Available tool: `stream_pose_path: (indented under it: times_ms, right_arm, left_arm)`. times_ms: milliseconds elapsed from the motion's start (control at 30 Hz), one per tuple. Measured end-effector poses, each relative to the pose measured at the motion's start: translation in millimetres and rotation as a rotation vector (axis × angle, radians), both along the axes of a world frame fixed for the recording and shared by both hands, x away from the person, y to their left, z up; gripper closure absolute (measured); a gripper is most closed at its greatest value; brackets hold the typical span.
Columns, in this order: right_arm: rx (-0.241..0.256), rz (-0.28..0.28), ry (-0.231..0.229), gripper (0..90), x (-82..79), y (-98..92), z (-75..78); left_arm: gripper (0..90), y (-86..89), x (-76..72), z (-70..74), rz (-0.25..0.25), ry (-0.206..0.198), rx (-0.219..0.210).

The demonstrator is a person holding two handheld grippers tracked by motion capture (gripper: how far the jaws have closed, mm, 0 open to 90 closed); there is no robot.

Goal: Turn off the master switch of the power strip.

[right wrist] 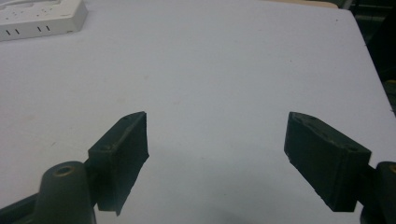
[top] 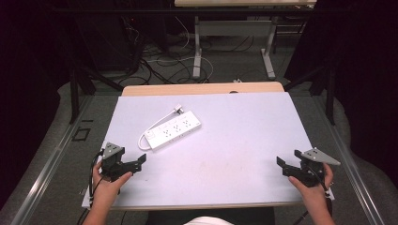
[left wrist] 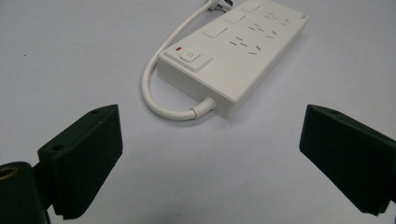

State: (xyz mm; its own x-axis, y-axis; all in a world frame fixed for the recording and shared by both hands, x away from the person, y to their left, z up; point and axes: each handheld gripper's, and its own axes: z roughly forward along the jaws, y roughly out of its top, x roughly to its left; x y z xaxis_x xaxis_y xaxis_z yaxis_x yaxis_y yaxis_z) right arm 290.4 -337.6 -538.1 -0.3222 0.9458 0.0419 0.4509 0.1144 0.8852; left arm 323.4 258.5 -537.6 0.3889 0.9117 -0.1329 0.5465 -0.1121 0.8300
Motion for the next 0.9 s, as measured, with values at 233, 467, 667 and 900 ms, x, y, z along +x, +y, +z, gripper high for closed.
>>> stream_pose_path:
  times_ms: [233, 467, 667, 900]
  right_arm:
    - [-0.012, 0.022, 0.003, 21.1, 0.4, 2.3, -5.0]
    - [-0.010, 0.042, -0.018, 21.1, 4.8, 5.7, -6.5]
    - [-0.018, 0.053, -0.016, 21.1, 4.1, 8.3, -6.1]
    - [-0.007, 0.047, -0.021, 20.9, 4.2, 6.5, -6.2]
  left_arm:
    - [9.0, -0.9, -0.7, 1.3, 0.004, -0.006, 0.020]
    - [15.7, 4.4, -3.8, 2.7, 0.017, -0.009, 0.056]
    - [16.3, 11.0, -2.4, 7.7, 0.043, 0.014, 0.023]
    - [18.3, 15.4, 5.1, 20.6, 0.050, 0.016, -0.001]
